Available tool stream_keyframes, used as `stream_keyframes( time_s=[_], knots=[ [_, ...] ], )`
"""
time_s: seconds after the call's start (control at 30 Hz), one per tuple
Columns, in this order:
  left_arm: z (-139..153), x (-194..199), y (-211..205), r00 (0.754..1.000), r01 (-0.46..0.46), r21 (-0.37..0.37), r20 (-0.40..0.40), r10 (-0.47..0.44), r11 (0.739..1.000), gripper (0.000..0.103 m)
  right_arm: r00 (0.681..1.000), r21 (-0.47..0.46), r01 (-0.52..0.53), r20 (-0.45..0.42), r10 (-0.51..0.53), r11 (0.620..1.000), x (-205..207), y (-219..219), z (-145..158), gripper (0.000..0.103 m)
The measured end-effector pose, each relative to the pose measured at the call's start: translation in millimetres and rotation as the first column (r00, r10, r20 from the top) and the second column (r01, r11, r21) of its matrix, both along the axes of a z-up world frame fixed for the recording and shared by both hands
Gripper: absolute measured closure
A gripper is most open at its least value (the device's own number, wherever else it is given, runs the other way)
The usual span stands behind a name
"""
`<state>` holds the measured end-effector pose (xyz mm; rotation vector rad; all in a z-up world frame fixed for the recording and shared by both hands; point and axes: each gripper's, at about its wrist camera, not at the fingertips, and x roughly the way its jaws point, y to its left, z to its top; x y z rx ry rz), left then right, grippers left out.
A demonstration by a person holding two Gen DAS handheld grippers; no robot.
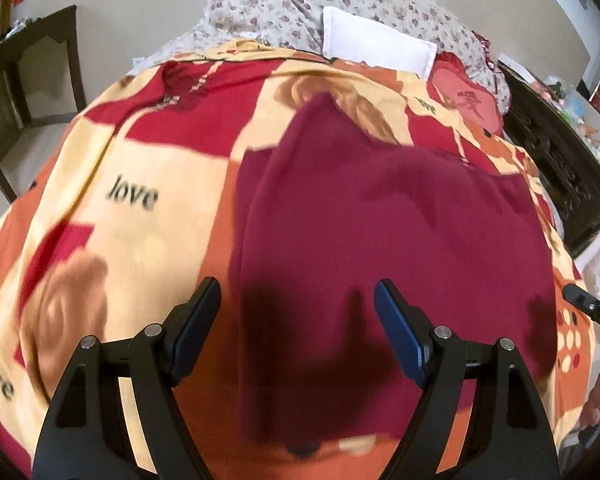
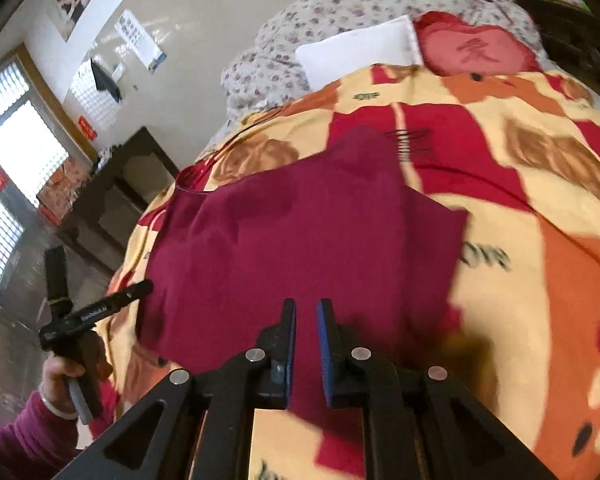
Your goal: Fold small clothes
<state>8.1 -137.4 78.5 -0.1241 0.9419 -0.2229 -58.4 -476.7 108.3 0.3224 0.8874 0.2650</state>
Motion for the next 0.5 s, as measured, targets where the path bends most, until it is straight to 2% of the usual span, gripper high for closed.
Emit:
stream_keyframes(
  time_s=[0.17, 0.33, 0.5],
  knots=[
    [5.2, 33.9, 0.5, 1.0, -0.023, 0.021, 0.021, 0.022, 1.0, 0.024, 1.0, -0.003, 0.029, 0.011, -0.029, 1.0, 58.9, 8.1, 0.5, 0.093],
    [-0.1, 69.8, 5.3, 0.998, -0.058, 0.025, -0.012, 0.058, 0.998, 0.024, 0.995, -0.011, 0.104, 0.008, -0.104, 0.995, 101.7, -10.8, -4.8, 0.093],
    [-16.3, 94.5, 7.0, 0.994, -0.084, 0.034, -0.061, 0.086, 0.996, 0.024, 0.985, -0.011, 0.169, -0.042, -0.169, 0.986, 131.5, -31.6, -29.3, 0.093]
  ],
)
